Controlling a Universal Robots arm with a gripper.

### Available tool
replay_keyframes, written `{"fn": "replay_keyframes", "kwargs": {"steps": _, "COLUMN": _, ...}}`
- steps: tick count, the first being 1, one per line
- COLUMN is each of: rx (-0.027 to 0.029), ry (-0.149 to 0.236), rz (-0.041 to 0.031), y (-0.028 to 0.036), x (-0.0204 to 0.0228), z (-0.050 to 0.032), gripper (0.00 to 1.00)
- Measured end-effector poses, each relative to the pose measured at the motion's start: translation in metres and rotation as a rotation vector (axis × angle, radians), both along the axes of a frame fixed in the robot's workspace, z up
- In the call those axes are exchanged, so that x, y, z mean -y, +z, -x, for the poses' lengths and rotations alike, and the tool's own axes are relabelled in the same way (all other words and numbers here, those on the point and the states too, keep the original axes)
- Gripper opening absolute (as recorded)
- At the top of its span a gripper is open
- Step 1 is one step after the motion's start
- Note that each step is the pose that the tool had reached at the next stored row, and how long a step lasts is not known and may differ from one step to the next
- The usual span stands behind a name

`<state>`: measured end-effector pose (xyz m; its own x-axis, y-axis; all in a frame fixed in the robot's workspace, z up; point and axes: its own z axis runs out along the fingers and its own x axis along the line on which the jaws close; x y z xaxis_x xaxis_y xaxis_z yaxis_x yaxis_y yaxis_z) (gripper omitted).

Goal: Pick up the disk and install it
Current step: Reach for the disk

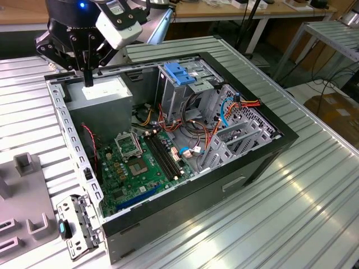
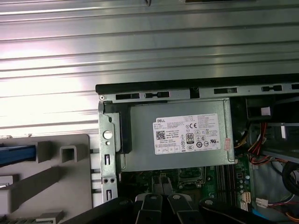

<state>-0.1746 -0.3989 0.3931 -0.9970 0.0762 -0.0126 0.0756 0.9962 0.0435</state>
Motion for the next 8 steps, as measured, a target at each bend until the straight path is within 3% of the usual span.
{"fn": "replay_keyframes", "kwargs": {"steps": 8, "rx": -0.0007, "ry": 0.0, "rz": 0.0, "y": 0.0, "x": 0.0, "z": 0.0027, "gripper": 0.11}}
